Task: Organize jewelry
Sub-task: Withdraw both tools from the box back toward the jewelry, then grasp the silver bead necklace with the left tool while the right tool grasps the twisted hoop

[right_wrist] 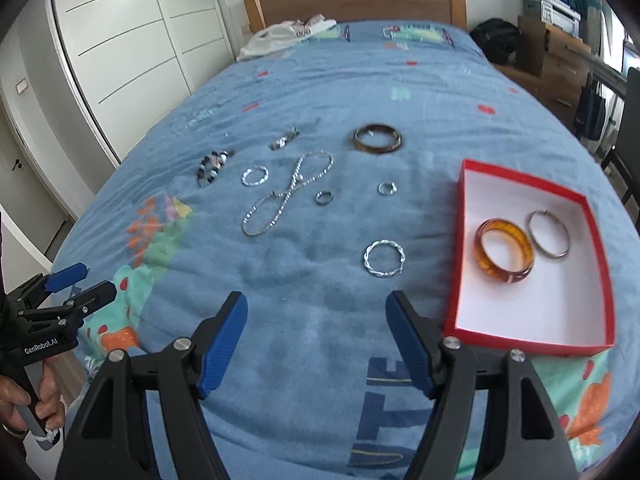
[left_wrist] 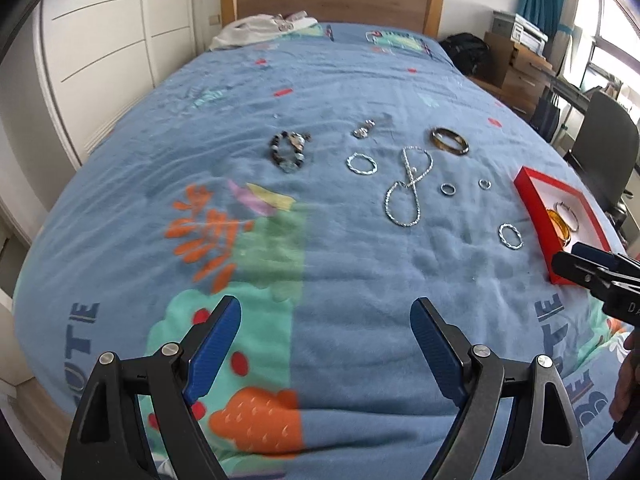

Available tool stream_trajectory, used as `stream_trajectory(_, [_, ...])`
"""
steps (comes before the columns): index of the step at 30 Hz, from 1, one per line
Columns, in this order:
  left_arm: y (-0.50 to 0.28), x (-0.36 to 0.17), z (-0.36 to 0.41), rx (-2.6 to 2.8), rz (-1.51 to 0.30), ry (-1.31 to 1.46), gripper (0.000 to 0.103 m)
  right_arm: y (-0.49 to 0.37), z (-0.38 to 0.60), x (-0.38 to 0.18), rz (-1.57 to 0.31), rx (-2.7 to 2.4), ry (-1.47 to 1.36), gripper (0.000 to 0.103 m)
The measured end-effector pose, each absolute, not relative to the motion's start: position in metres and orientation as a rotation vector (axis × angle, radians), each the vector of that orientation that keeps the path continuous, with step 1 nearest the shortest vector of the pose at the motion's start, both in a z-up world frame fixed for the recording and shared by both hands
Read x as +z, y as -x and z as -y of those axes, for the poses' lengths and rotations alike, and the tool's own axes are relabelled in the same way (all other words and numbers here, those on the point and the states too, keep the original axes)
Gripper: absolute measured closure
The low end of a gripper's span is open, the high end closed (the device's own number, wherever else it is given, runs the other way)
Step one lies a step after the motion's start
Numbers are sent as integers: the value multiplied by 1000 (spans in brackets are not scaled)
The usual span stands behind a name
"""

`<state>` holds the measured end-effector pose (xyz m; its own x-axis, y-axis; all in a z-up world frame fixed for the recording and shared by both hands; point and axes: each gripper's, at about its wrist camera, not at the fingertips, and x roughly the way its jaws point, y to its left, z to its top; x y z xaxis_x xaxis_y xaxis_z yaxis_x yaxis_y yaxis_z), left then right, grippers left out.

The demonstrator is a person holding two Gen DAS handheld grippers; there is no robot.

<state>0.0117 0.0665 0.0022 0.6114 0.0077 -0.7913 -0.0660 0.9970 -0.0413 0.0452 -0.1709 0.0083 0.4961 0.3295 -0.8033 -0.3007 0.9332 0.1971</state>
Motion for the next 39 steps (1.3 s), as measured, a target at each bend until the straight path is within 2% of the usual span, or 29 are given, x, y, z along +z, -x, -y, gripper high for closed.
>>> stream_trajectory(18, [-101, -41, -36, -37, -963, 43, 17, -110, 171, -47, -1028, 281, -51, 34])
stream_trajectory(22, [-127, -45, -27, -53, -957, 28, 17, -122, 170, -56, -1047, 256, -45, 41])
stream_trajectory(30, [-173, -62, -10, -73, -983, 10, 17, -132, 165, -68, -1068, 233, -20, 48])
stream_trajectory(36, [-189, -77, 5, -89, -1014, -22, 18, -135, 169, -75, -1090, 257, -16, 62])
stream_trajectory(37, [-190, -79, 6, -87, -1013, -21, 19, -135, 170, -76, -1099, 260, -23, 69])
stream_trajectory(39, [-189, -81, 7, -85, -1006, -21, 25, -135, 172, -79, -1099, 269, -39, 74])
